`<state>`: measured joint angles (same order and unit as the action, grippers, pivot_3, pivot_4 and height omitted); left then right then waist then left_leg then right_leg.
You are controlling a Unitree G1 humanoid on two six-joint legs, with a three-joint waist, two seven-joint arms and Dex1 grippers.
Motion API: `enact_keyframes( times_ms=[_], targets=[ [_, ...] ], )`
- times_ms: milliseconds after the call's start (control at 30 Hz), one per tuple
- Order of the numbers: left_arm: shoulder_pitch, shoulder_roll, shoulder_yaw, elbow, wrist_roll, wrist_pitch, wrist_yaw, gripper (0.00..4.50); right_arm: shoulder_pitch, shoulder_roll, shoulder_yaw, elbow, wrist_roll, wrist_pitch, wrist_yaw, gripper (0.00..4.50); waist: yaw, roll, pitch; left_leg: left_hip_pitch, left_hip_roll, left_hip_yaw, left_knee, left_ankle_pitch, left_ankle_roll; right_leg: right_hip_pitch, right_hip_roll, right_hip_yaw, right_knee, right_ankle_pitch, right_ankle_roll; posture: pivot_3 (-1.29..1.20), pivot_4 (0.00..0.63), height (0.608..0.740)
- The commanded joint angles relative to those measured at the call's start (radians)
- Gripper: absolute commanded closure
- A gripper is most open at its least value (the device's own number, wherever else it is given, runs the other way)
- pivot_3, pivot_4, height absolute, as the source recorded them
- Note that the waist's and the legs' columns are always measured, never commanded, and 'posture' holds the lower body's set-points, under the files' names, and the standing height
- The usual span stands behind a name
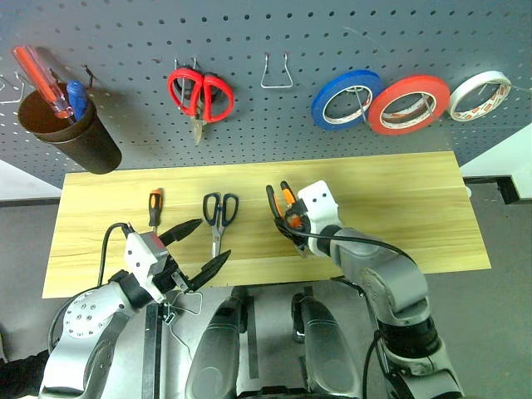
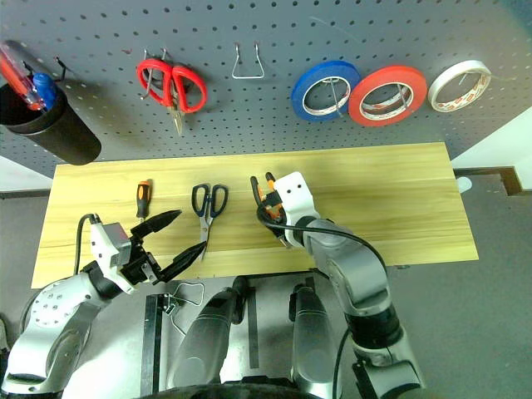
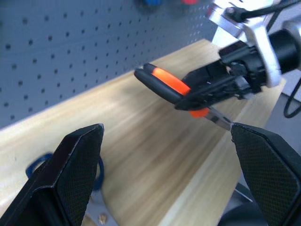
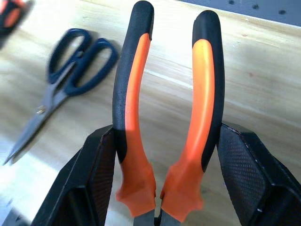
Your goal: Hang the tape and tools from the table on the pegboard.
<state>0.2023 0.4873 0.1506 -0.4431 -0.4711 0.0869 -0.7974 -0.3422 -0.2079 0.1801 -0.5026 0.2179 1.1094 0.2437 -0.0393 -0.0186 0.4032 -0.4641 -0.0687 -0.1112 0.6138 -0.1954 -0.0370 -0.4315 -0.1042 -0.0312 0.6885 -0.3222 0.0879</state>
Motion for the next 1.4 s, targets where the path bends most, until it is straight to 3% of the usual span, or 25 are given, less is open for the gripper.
enact_keyframes(
  times_ms=[33, 233, 500, 700, 900, 1233, 1400],
  targets=[
    [-0.022, -0.011, 0.002, 0.02, -0.019, -0.048, -0.025, 0.0, 0.056, -0.052, -0.076, -0.15, 0.081, -0.026, 0.085, 1.66, 0.001, -0.001, -0.001, 0.0, 0.0, 0.0, 0.0, 0.0, -0.001, 0.0, 0.0, 0.0, 0.0, 0.0, 0.0, 0.04, 0.349, 0.703],
    [-0.08, -0.066, 0.011, 0.092, -0.026, -0.127, -0.036, 0.0, 0.135, -0.124, -0.188, -0.292, 0.194, -0.107, 0.194, 1.66, 0.012, -0.004, -0.004, 0.002, 0.0, -0.001, 0.001, 0.003, -0.004, 0.002, 0.0, -0.001, 0.0, 0.001, 0.001, 0.05, 0.315, 0.703],
    [-0.155, -0.103, 0.025, 0.201, -0.037, -0.22, -0.059, 0.0, 0.039, -0.096, -0.304, -0.392, 0.368, -0.138, 0.187, 1.66, 0.028, -0.008, -0.028, 0.002, 0.0, -0.002, 0.003, 0.005, -0.008, 0.004, 0.001, -0.002, 0.001, 0.002, 0.001, 0.05, 0.276, 0.703],
    [-0.221, -0.157, 0.037, 0.253, -0.03, -0.311, -0.034, 0.0, -0.124, -0.096, -0.239, -0.352, 0.265, -0.23, 0.078, 1.66, 0.027, -0.009, -0.051, 0.002, -0.001, -0.003, 0.009, 0.005, -0.008, 0.006, 0.002, -0.002, 0.003, 0.004, 0.002, 0.05, 0.253, 0.703],
    [-0.249, -0.204, 0.031, 0.286, -0.021, -0.379, -0.014, 0.0, -0.274, -0.093, -0.143, -0.217, 0.051, -0.422, -0.034, 1.66, 0.027, -0.009, -0.062, 0.003, -0.001, -0.003, 0.012, 0.006, -0.008, 0.006, 0.002, -0.002, 0.005, 0.006, 0.002, 0.05, 0.249, 0.703],
    [-0.251, -0.208, 0.015, 0.318, 0.011, -0.396, 0.008, 0.0, -0.489, 0.051, -0.091, 0.025, -0.116, -0.669, -0.151, 1.66, 0.025, -0.01, -0.065, 0.003, -0.001, -0.003, 0.016, 0.01, -0.009, 0.005, 0.002, -0.002, 0.013, 0.007, 0.001, 0.05, 0.253, 0.703],
    [-0.252, -0.223, -0.005, 0.332, 0.02, -0.399, 0.013, 0.0, -0.561, 0.115, -0.069, 0.252, -0.204, -0.842, -0.205, 1.66, 0.024, -0.011, -0.068, 0.003, -0.002, -0.003, 0.017, 0.011, -0.008, 0.005, 0.002, -0.002, 0.013, 0.008, 0.001, 0.04, 0.257, 0.703]
  ],
)
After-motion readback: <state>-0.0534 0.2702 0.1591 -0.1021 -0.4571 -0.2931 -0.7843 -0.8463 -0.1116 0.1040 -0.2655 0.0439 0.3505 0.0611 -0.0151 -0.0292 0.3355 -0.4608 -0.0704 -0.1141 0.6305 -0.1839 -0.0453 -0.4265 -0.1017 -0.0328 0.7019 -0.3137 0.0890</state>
